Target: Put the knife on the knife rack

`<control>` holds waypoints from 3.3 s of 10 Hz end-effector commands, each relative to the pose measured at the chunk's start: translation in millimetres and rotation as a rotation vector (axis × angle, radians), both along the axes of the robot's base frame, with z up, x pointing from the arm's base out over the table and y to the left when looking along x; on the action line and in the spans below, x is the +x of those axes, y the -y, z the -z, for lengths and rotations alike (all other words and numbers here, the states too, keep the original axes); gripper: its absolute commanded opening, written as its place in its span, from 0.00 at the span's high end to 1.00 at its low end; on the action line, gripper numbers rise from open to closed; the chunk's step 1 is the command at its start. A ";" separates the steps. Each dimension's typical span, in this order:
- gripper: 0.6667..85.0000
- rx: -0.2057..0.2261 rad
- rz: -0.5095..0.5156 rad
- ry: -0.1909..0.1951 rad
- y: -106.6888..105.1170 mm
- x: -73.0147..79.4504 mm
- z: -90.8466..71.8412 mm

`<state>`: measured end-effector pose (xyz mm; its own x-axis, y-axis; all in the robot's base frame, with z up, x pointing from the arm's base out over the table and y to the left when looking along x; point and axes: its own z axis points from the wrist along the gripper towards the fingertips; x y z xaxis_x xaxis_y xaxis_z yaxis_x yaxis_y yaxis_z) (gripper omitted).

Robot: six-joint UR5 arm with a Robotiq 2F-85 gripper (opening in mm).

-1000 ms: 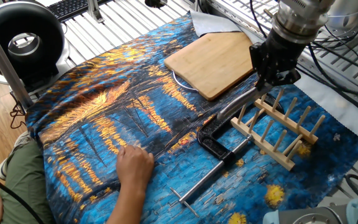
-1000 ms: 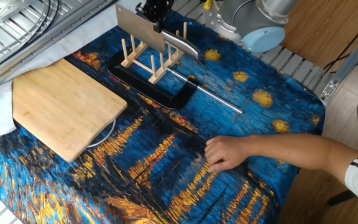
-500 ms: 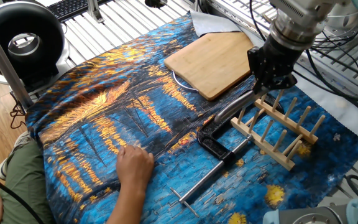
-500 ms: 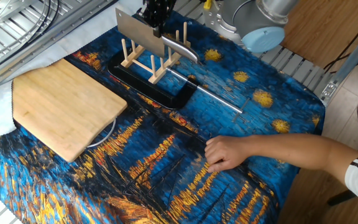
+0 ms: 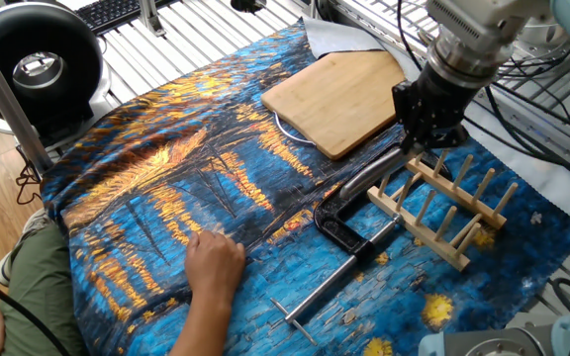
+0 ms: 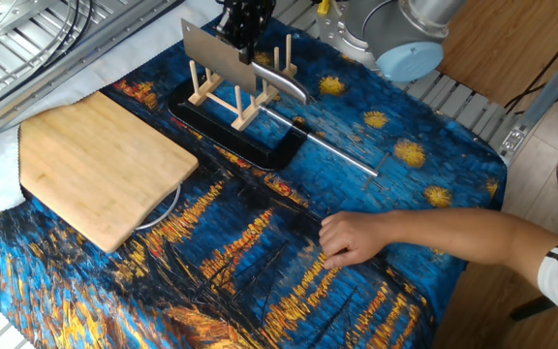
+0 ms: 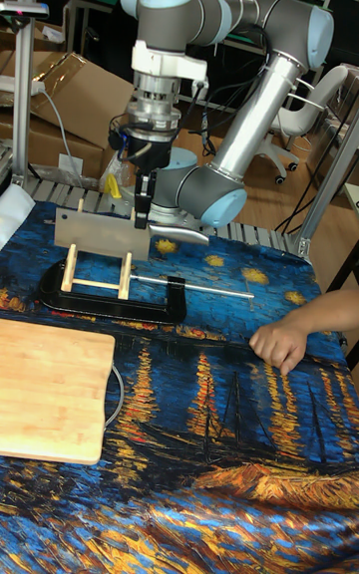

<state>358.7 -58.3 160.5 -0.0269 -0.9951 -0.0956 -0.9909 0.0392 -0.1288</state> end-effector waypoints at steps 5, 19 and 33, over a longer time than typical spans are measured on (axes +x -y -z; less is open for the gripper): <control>1.00 0.038 0.031 0.032 -7.0 7.1 20.2; 1.00 0.014 0.033 -0.117 -6.9 -30.7 33.6; 0.64 -0.122 0.121 -0.023 17.4 -2.8 71.1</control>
